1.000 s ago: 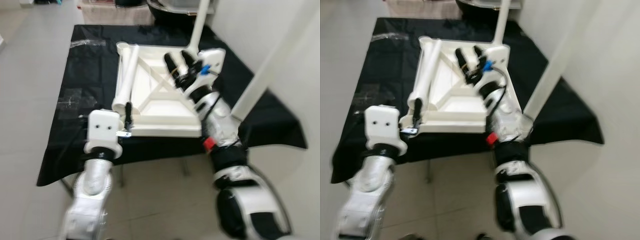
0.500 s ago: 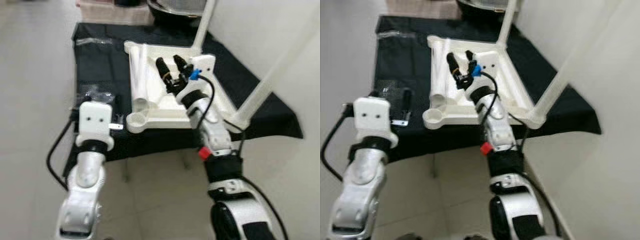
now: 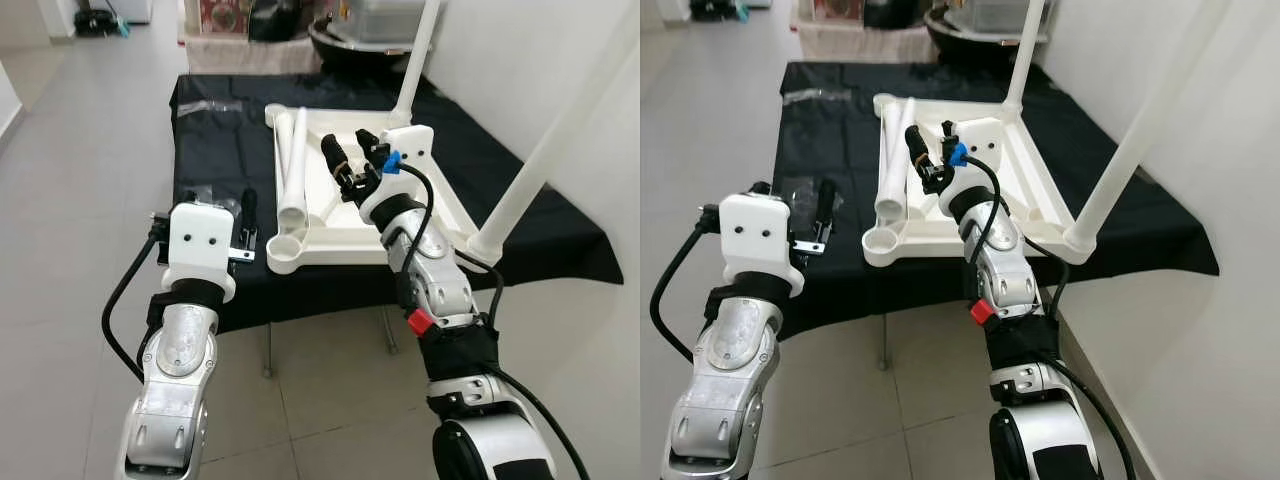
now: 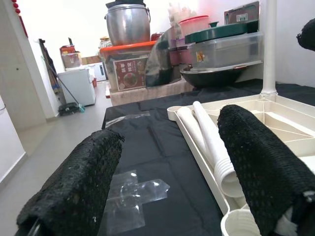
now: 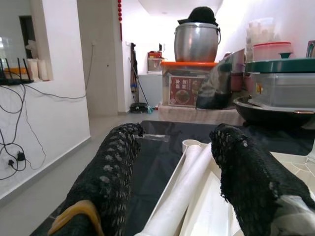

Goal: Building children table

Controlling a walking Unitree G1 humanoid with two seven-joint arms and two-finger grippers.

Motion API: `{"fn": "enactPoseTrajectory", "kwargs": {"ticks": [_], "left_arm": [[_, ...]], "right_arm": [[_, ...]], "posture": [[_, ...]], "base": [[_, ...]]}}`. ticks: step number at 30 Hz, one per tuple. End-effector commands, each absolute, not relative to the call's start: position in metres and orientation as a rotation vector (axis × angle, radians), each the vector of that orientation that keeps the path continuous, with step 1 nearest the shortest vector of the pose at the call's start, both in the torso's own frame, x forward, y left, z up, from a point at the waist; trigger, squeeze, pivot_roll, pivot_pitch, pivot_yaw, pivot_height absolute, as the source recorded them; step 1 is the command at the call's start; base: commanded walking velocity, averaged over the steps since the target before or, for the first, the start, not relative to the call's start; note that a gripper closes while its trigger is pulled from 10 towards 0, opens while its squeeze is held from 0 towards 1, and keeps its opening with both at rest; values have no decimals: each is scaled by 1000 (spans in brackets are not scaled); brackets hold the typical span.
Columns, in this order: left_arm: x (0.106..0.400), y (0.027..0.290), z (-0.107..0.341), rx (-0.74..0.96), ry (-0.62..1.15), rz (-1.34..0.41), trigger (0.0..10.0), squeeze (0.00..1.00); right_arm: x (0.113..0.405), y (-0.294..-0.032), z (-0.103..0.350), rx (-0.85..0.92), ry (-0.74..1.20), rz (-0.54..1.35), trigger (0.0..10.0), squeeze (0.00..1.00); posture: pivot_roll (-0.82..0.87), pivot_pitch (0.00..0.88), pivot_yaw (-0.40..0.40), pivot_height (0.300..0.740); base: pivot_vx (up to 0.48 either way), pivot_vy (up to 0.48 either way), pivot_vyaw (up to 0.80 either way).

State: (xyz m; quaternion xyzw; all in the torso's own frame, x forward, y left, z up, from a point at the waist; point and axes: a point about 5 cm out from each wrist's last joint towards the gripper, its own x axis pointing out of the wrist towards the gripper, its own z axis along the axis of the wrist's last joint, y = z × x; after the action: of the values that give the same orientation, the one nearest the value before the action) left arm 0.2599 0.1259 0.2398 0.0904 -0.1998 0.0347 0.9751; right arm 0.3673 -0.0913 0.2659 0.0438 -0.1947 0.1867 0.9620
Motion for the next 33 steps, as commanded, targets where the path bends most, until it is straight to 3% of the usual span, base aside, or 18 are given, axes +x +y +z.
{"fn": "enactPoseTrajectory", "kwargs": {"ticks": [1,15,28,33], "left_arm": [[260,126,238,157,-381,69,10000,0],[260,127,235,138,-364,65,10000,0],[261,131,231,128,-334,96,10000,0],[264,126,221,149,-250,23,10000,0]], "right_arm": [[367,-95,262,99,-375,362,10000,0],[366,-91,259,91,-350,373,10000,0],[368,-92,257,78,-325,375,10000,0],[377,-91,244,37,-148,367,10000,0]], "posture": [[68,145,-95,740],[68,148,-99,740],[64,151,-99,740],[60,148,-97,740]], "base": [[289,0,0],[293,0,0],[0,0,0],[0,0,0]]}}
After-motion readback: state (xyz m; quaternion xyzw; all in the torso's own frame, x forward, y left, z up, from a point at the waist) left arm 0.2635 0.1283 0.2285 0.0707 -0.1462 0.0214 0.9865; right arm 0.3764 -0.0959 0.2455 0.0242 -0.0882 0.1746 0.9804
